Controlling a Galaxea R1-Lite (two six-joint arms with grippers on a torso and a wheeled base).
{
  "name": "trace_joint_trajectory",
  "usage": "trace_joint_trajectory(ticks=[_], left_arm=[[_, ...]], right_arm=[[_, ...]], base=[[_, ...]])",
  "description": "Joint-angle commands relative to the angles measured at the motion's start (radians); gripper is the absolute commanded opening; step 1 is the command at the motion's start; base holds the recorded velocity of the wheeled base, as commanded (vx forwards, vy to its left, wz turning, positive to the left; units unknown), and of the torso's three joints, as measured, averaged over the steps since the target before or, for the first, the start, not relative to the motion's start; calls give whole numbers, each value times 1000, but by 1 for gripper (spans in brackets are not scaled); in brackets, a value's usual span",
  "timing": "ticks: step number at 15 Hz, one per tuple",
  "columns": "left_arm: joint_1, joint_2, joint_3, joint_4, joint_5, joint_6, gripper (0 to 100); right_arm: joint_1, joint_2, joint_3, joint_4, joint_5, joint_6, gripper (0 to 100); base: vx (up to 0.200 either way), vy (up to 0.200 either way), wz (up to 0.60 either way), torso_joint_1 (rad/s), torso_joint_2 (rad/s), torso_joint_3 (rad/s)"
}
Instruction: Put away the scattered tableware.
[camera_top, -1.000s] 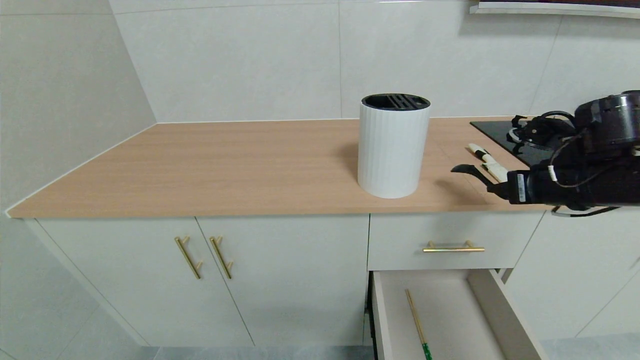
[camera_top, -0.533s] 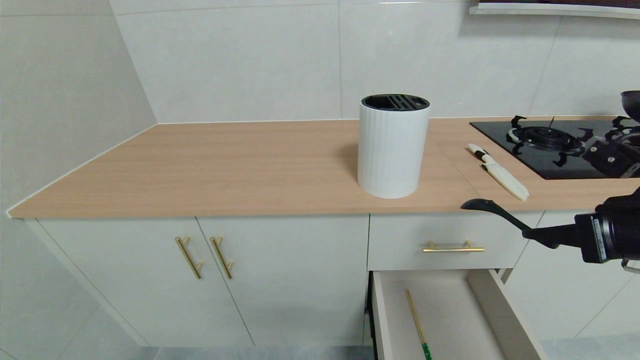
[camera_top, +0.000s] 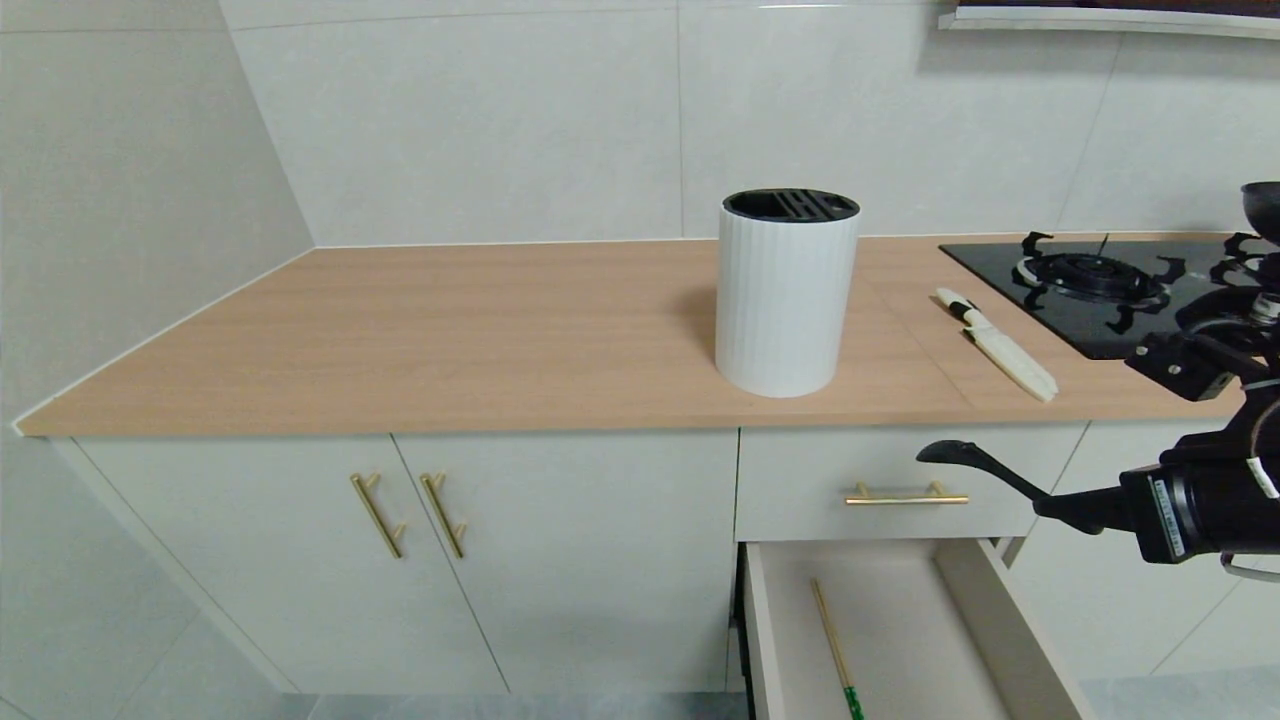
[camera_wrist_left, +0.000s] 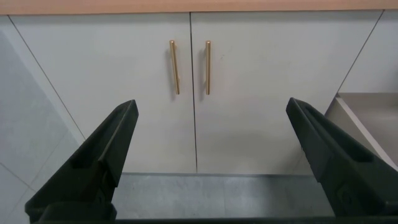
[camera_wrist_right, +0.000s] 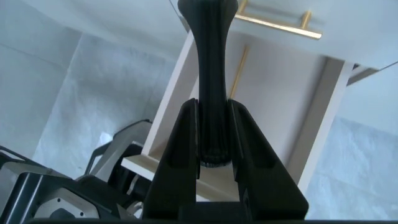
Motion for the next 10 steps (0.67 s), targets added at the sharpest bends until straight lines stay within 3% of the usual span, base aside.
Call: trace_joint_trajectory(ticks=[1, 4, 10], left_arm=[[0, 0, 0, 0, 1, 0, 100], [0, 0, 0, 0, 1, 0, 100], [0, 0, 0, 0, 0, 0, 100]], right_arm=[[-1, 26, 2, 0, 1, -2, 0], [-1, 42, 4, 0, -7, -2, 0], [-1, 56, 10, 0, -15, -28, 0]], base=[[0, 0, 0, 0, 0, 0], [0, 0, 0, -22, 53, 35], [0, 0, 0, -159, 421, 255]])
